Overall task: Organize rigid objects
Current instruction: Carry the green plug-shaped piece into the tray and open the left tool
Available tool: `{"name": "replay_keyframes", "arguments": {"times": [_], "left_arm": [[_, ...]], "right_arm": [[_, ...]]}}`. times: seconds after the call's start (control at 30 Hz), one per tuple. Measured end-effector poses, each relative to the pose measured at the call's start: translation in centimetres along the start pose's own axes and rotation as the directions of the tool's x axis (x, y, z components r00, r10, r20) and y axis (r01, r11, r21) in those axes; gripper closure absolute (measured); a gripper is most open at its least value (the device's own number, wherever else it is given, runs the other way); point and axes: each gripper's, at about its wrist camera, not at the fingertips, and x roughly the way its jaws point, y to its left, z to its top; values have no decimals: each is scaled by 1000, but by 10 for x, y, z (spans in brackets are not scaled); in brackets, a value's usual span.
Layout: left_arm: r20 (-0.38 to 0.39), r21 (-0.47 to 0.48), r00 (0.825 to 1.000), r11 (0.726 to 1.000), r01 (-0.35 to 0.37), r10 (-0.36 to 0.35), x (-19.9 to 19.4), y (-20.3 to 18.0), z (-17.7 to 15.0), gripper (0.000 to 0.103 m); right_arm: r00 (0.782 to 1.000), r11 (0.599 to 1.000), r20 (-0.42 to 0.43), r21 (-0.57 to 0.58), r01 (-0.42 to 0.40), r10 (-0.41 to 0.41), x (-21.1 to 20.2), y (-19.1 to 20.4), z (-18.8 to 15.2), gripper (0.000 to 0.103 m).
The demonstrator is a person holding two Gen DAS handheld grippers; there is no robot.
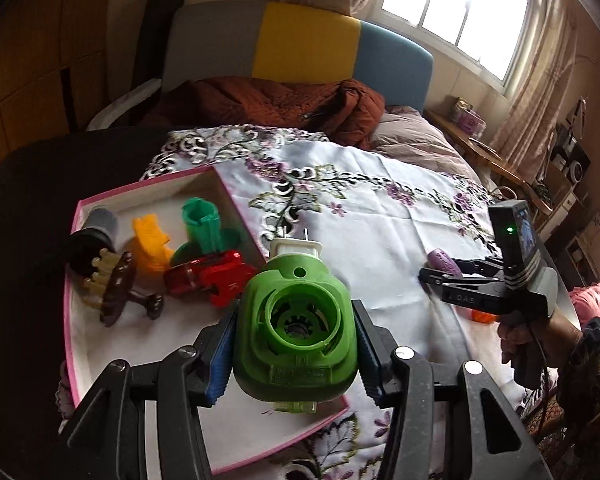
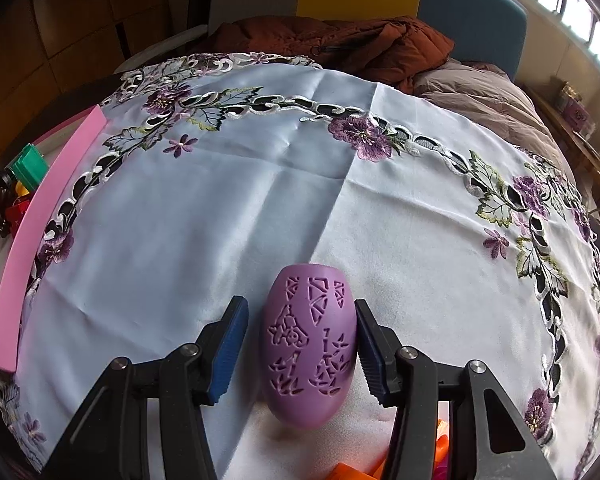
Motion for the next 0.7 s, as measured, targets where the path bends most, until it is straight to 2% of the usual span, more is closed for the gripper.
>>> {"name": "replay_keyframes", "arguments": {"times": [0.3,0.53,0.7], "left_arm": [[-12,-134,993,984,-119,119,-15,71,-17,50],[-63,-221,990,965,-140,129,-16,99,-32,50],[-92,-233,987,961,-147,129,-13,102,-41,50]], "right_arm": [[1000,1000,2,-7,5,-5,0,1,0,50],[1000,1000,2,-11,7,-7,-1,2,0,50],[1000,1000,2,-17,12,-12,-1,3,0,50]]}}
